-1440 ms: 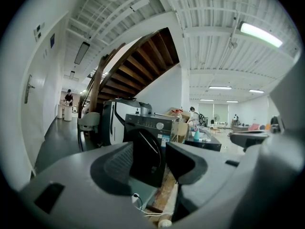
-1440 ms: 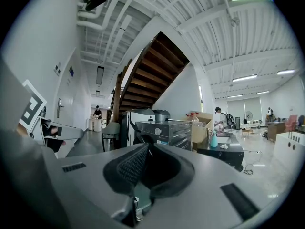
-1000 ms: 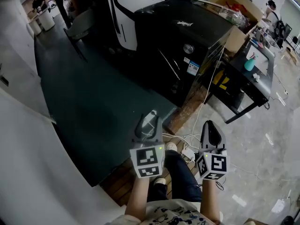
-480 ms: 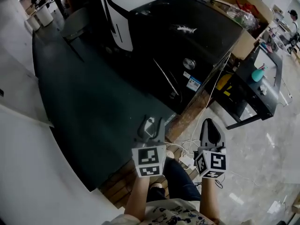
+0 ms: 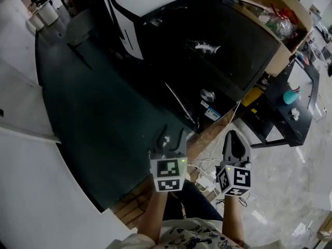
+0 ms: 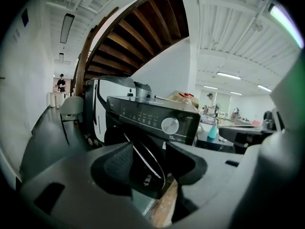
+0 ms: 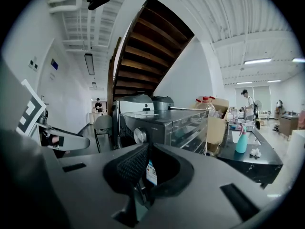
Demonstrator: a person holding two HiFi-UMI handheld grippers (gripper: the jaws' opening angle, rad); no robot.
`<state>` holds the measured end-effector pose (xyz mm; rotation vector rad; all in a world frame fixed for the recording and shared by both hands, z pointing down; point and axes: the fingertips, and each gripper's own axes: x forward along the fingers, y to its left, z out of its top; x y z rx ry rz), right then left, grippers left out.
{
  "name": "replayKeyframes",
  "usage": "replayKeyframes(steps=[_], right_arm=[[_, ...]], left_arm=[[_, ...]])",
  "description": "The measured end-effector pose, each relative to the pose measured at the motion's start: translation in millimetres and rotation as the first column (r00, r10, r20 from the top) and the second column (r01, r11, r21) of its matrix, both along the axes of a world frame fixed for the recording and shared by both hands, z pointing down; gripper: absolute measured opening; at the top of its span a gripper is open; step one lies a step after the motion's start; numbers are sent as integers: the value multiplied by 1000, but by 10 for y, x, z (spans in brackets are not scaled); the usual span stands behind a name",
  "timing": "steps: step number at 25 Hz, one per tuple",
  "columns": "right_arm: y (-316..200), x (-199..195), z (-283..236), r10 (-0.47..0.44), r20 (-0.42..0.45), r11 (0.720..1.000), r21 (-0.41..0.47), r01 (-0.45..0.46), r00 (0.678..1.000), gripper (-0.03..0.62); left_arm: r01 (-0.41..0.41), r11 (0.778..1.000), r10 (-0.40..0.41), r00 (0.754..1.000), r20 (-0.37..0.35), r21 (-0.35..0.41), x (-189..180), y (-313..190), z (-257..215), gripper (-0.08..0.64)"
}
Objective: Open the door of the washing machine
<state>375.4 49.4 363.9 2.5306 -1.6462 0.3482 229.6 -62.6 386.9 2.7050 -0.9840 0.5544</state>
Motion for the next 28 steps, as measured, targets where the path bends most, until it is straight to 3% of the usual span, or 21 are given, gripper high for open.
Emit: replayKeyframes(steps=[12,28], right_arm=[[-208,229,192,19,37,998,-62,-17,999,21],[-67,273,683,111,23,991,-78,-109,994,21]], left_arm=[[-25,997,28,999,43,-78,387,-242,232,196],[-103,994,105,993,45,-45,704,-237,942,195]])
